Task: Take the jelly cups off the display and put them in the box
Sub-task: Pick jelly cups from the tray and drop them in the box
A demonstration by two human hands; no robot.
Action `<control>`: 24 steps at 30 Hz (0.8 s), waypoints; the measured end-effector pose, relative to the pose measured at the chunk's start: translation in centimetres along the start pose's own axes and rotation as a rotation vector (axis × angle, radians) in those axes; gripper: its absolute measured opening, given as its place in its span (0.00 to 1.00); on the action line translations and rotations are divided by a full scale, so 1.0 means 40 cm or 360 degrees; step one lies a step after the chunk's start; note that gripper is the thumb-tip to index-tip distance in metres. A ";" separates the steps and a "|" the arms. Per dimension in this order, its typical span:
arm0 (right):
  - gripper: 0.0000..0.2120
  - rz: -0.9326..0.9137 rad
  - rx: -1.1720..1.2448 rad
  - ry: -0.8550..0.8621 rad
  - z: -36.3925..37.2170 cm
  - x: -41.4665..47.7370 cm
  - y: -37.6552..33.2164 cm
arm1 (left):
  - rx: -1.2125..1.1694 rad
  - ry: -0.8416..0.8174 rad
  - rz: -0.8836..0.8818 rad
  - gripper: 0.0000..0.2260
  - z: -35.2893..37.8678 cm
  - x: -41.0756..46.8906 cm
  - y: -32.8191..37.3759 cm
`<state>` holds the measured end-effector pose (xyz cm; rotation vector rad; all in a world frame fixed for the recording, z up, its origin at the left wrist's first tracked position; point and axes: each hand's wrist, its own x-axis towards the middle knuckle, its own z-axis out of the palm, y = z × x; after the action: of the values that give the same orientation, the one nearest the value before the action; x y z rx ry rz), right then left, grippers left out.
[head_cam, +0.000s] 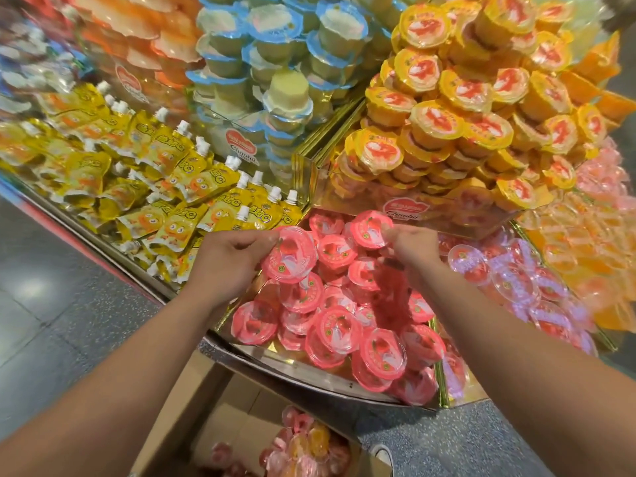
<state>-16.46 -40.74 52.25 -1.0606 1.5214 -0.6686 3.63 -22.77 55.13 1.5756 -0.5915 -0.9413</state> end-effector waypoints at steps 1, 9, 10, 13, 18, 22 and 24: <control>0.07 0.0009 -0.0017 0.0020 0.005 0.011 0.006 | 0.0001 0.0012 -0.0005 0.06 0.001 0.006 -0.003; 0.07 0.0018 -0.0168 0.0090 0.028 0.087 0.035 | 0.0021 0.0048 0.0004 0.05 0.015 0.015 -0.021; 0.07 0.0024 -0.0165 0.0085 0.031 0.091 0.037 | 0.0029 0.0048 0.0010 0.06 0.014 0.010 -0.024; 0.08 0.0026 -0.0239 0.0058 0.035 0.097 0.038 | 0.0063 0.0045 0.0029 0.06 0.006 0.004 -0.046; 0.11 0.0004 -0.0466 0.0034 0.023 0.094 0.024 | 0.0149 0.0046 0.0051 0.05 -0.008 -0.004 -0.074; 0.15 0.0019 -0.0523 0.0022 0.019 0.082 0.017 | 0.0176 0.0045 0.0050 0.06 -0.013 -0.010 -0.085; 0.13 0.0006 -0.0475 0.0031 0.018 0.076 0.012 | 0.0183 0.0057 0.0052 0.06 -0.019 -0.012 -0.085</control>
<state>-15.84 -43.14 50.28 -1.2765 1.6742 -0.4581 3.60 -21.20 52.00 1.6768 -0.6542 -0.8660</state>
